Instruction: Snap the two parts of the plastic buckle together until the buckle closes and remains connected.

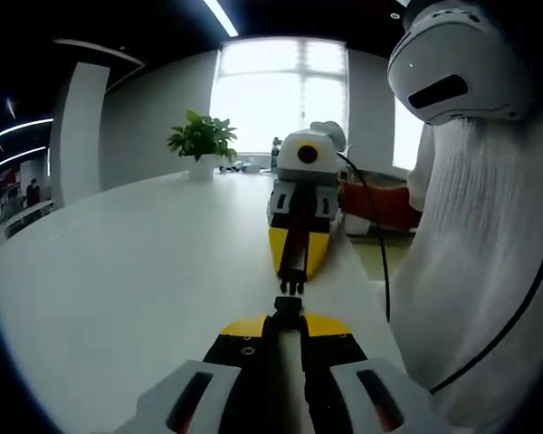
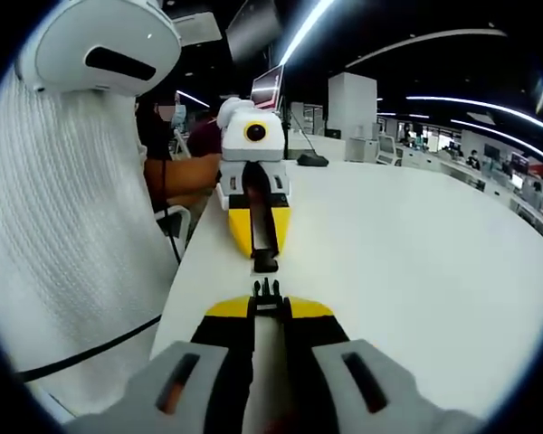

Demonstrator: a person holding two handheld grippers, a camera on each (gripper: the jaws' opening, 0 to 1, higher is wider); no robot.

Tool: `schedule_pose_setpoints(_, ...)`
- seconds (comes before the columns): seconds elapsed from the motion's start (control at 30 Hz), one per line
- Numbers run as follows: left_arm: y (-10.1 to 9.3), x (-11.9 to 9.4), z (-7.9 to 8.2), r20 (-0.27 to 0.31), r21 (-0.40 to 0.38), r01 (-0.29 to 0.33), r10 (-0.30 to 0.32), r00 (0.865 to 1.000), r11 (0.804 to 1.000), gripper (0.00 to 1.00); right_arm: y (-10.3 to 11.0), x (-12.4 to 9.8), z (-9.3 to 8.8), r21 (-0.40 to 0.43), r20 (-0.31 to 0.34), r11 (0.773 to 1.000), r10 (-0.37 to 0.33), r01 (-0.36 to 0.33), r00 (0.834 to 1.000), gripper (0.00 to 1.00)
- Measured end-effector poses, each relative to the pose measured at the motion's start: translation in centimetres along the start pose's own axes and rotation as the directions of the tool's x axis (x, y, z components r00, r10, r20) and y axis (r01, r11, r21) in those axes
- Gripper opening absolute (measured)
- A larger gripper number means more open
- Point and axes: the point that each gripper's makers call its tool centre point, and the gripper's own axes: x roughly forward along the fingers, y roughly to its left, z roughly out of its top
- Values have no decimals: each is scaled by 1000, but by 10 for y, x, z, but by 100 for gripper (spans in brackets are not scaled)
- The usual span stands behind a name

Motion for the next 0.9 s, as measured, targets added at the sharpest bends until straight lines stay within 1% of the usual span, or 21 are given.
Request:
schedule_pose_setpoints(0.27, -2, 4, 2, -1, 5, 8, -8, 1000, 1000, 12, -1, 1, 2, -1, 12, 1000, -4, 4, 1000, 13)
schedule_pose_setpoints(0.67, -2, 7, 3, -3, 9, 4, -4, 1000, 1000, 12, 0, 4, 2, -14, 1, 1000, 0, 0, 1000, 12)
schedule_pose_setpoints(0.9, -1, 8, 3, -4, 30, 7, -7, 1000, 1000, 12, 1, 4, 2, -13, 2, 1000, 10, -10, 1000, 12)
